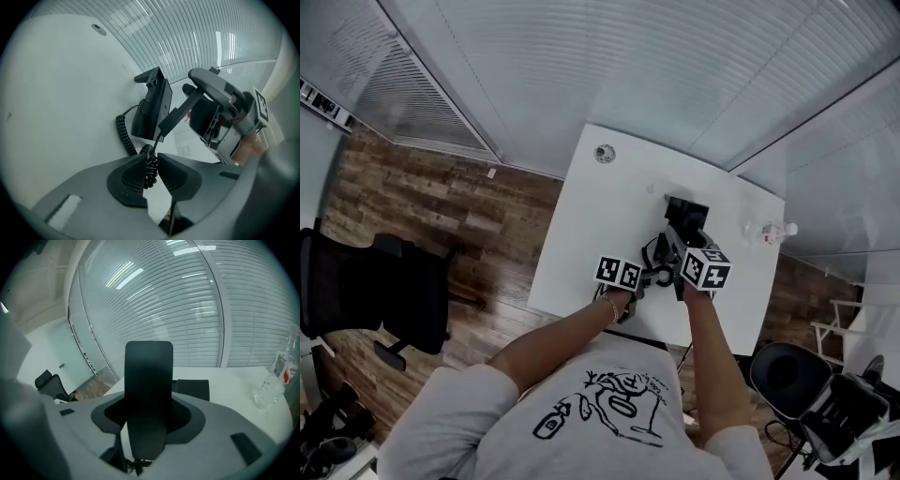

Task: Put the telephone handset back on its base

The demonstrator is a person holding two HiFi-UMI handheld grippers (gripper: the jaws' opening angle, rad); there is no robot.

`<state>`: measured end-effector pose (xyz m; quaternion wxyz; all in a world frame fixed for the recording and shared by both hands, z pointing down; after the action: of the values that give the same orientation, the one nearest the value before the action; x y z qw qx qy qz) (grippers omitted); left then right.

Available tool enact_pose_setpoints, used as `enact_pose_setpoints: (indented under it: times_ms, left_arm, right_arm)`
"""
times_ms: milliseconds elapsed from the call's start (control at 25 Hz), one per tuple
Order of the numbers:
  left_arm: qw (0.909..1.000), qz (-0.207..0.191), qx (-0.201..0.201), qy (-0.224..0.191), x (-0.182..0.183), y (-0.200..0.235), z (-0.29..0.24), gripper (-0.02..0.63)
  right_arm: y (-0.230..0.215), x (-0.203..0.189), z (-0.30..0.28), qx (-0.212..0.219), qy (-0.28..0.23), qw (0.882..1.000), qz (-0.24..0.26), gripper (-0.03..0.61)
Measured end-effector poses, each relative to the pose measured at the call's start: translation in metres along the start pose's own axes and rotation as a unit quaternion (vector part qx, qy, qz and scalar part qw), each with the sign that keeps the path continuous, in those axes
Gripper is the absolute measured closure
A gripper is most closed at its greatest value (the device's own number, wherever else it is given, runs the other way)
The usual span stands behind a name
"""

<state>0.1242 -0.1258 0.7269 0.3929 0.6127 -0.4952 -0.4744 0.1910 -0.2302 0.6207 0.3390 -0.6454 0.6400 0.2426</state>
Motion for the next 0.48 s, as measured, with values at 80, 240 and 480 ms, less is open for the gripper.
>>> enact_pose_setpoints:
  times_ms: [80,240,480]
  left_arm:
    - [0.9995,-0.025,0.021,0.005,0.006,0.001,0.003,0.551]
    - [0.9904,-0.108,0.076,0.041,0.020,0.001,0.000,0.551]
    - [0.9512,-0.254,0.143,0.100,0.036,-0.006,-0.003,0.549]
  right_arm:
    - [-0.001,0.001,-0.006,0.001,0.003,1.000,-0.002,0.380]
    - [-0.009,0.001,-0.020,-0.009,0.012,1.000,-0.002,0.380]
    - [-0.020,0.003,-0.031,-0.030,0.018,0.999,-0.027,0.380]
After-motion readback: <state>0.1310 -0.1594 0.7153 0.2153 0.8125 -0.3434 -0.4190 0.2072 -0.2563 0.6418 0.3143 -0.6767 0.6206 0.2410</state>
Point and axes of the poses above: the fingertips, and each gripper's own axes: z backward along the fingers, y to its left, x out of its top, the point moved 3 cm from there along z, backward along the fingers, and after that the axes turned 14 degrees about -x, right-handed, at the moved point
